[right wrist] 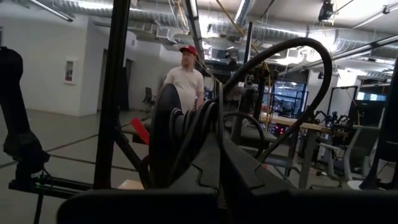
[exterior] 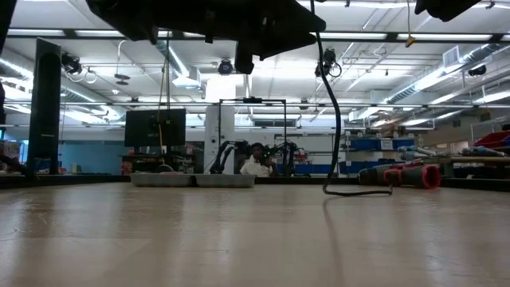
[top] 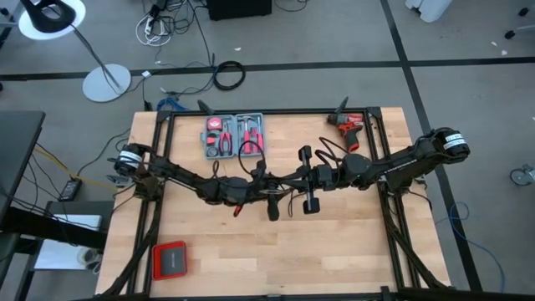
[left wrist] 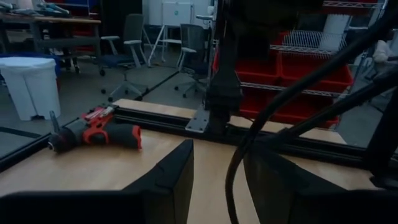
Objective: Coil cords
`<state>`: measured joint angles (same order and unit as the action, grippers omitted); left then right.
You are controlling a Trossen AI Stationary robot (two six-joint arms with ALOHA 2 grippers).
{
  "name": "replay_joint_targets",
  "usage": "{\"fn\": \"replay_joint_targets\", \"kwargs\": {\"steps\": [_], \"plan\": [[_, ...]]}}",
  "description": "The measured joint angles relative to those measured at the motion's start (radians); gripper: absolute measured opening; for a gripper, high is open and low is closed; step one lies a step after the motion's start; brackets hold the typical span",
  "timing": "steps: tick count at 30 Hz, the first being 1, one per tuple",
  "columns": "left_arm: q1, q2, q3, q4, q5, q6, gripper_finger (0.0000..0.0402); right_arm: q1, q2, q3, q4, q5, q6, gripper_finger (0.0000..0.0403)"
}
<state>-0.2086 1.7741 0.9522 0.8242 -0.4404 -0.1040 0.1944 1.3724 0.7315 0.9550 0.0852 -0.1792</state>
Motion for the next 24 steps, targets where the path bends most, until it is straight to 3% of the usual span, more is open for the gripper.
{"fn": "replay_joint_targets", "kwargs": {"steps": [3,6,8,17,24], "plan": [[0.000,0.000,0.003,-0.004,0.000,0.000,0.0117,0.000,0.000,0.000,0.001,0.000,0.000,0.0001],[0.000,0.000,0.003,-0.019,0.018,0.000,0.0041,0.000,0.000,0.000,0.001,0.000,0.001,0.0001],[0.000,0.000,0.003,-0.015,0.037,-0.001,0.0015,0.000,0.000,0.000,0.001,0.001,0.001,0.0001],[-0.006,-0.017,0.003,-0.056,0.037,0.022,0.0002,0.000,0.000,0.000,-0.009,0.004,0.001,0.0001],[-0.038,-0.138,0.002,-0.287,0.028,0.047,0.0001,0.033,-0.062,0.000,-0.125,0.059,-0.028,0.0001]]}}
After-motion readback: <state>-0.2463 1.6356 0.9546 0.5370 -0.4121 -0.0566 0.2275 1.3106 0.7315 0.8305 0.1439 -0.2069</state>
